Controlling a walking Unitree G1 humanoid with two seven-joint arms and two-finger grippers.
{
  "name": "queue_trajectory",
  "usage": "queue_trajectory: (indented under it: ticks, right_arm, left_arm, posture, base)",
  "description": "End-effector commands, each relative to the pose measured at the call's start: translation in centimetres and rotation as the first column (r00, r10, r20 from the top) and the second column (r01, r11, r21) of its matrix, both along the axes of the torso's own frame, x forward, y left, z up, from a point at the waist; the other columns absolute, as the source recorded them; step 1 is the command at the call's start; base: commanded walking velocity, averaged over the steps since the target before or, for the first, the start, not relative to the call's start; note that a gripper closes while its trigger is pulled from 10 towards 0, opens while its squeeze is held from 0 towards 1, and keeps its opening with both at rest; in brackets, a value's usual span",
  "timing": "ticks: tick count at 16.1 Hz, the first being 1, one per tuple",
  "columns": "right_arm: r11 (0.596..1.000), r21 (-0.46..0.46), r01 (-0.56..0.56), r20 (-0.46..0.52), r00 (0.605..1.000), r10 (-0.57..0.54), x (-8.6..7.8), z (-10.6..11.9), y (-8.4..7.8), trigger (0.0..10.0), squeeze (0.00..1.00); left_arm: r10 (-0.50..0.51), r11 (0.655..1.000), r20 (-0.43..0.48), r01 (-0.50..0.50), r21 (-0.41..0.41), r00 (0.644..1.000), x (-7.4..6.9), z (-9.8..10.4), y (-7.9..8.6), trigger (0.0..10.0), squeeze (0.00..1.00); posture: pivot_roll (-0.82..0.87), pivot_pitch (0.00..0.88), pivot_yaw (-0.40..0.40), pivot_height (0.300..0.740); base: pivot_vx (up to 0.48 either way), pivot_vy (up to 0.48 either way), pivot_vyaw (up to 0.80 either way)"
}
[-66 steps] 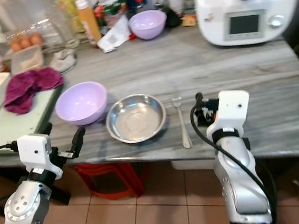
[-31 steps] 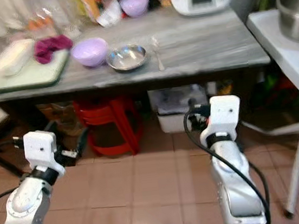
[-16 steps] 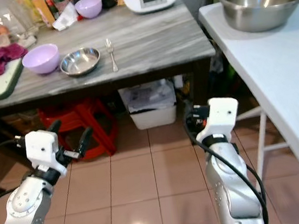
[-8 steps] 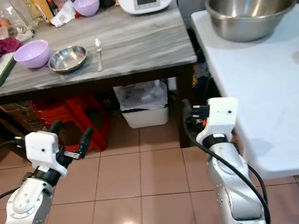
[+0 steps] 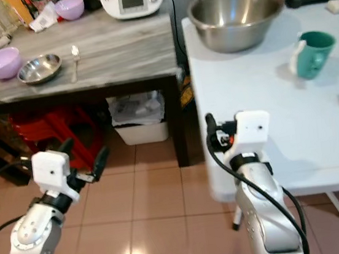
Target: Setting the table
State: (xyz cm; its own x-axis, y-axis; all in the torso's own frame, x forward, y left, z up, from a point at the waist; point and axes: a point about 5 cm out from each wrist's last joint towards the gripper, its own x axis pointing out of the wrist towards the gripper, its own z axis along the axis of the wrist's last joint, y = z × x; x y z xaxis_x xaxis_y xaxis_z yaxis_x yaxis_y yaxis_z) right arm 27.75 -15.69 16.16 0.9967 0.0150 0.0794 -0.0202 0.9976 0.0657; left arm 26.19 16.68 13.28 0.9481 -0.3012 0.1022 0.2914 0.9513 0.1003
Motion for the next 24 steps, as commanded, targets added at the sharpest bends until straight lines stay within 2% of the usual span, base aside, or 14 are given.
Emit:
queue_trajectory:
  ticks: [1, 13, 21, 24]
  right_arm:
    - [1.0, -0.002, 0.006, 0.005, 1.0, -0.006, -0.2, 0.3, -0.3, 10.0, 0.0]
    - [0.999, -0.02, 0.029, -0.038, 0.999, -0.03, -1.1, -0.4, -0.6, 10.0, 0.0]
    - [1.0, -0.016, -0.007, -0.067, 0.998, 0.006, -0.6, -0.6, -0.1, 10.0, 0.0]
    - [0.999, -0.027, -0.042, -0.041, 0.998, 0.041, -0.1, 0.0, 0.5, 10.0, 0.0]
  left_arm:
    - [-0.012, 1.0, -0.007, 0.012, -0.004, 1.0, -0.1, 0.0, -0.3, 10.0, 0.0]
    - [-0.039, 0.999, -0.021, 0.039, 0.0, 0.999, -0.4, -0.3, -0.4, 10.0, 0.0]
    - [-0.097, 0.995, -0.08, 0.096, -0.015, 0.992, -0.7, -1.7, -0.4, 10.0, 0.0]
    - [-0.123, 0.992, -0.083, 0.123, -0.007, 0.989, -0.9, -2.1, -0.6, 10.0, 0.0]
  posture:
    - [-0.16, 0.144, 0.112, 0.74]
    - [-0.16, 0.155, 0.117, 0.74]
    - [-0.16, 0.167, 0.128, 0.74]
    - [-0.16, 0.167, 0.127, 0.74]
  base:
    - [0.0, -0.48, 0.0]
    - [0.0, -0.48, 0.0]
    - [0.0, 0.0, 0.0]
    - [0.0, 0.0, 0.18]
